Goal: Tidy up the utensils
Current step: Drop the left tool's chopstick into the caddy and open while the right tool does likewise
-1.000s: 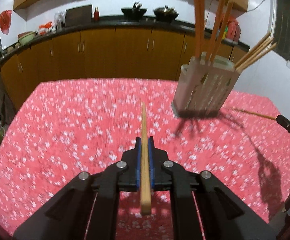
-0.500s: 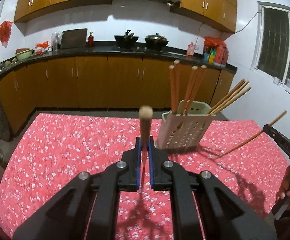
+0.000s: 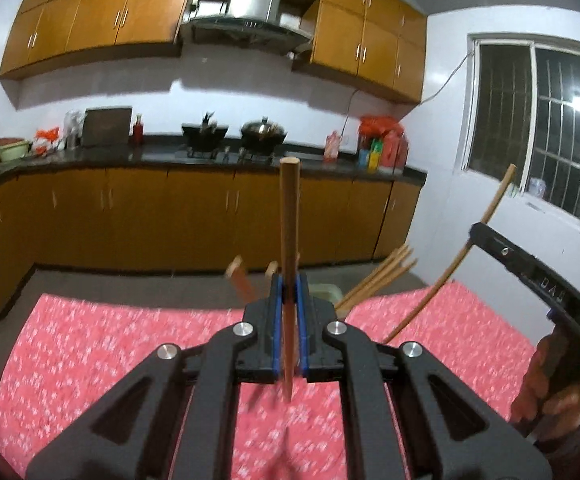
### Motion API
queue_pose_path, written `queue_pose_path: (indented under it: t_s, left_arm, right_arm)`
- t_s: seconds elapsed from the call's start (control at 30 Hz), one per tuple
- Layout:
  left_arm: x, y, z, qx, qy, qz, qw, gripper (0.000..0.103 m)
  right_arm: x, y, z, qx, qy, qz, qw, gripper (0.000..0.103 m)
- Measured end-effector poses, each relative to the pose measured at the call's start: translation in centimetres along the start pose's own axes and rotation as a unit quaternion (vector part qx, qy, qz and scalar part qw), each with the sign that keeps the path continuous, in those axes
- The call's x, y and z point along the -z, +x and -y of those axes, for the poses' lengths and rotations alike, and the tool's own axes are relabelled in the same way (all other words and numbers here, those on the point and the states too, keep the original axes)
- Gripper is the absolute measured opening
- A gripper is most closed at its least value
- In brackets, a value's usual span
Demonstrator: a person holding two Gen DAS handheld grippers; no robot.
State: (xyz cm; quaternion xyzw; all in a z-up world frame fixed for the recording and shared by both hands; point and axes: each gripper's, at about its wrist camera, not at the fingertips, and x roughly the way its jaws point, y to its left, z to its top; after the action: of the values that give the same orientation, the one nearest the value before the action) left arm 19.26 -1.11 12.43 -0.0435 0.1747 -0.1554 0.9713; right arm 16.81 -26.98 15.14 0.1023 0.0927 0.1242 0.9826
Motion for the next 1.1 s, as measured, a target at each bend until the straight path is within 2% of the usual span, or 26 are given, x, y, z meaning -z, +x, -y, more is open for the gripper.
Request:
queue_pose_path:
  t_s: [0.27, 0.43, 0.57, 0.77, 0.93, 1.1]
  left_arm:
    - [-4.7, 1.4, 2.1, -0.006, -0.015, 0.074, 0.9971, 0.008]
    - [-6.3, 3.3, 2.3, -0.037, -0.008, 0.107, 0.9936, 0.008]
    - [-5.7, 5.5, 2.1, -0.054, -0.006, 0.101, 0.9934, 0.008]
    - [-4.4, 7.6, 1.2, -0.052, -0.017, 0.086, 0.9948, 0.008]
    - [-3.4, 8.4, 0.8, -0.048, -0.022, 0.072, 0.9960, 0.008]
    - [-2.9, 8.6, 0.4, -0.048, -0.025, 0.064, 0.9964, 0.010]
  right_arm:
    - [-2.9, 2.1, -1.9, 0.005, -0.017, 0.080, 0.997, 0.008]
    - [-2.4, 4.3, -2.0, 0.010, -0.023, 0.083, 0.996, 0.008]
    - [-1.0, 6.3, -2.0, 0.017, -0.037, 0.075, 0.996, 0.008]
    - [0.3, 8.0, -1.9, 0.022, -0.037, 0.061, 0.997, 0.008]
    - [1.2, 8.8, -1.2, 0.028, -0.026, 0.048, 0.998, 0.008]
    - [1.6, 9.1, -0.6, 0.013, -0.005, 0.023, 1.000, 0.009]
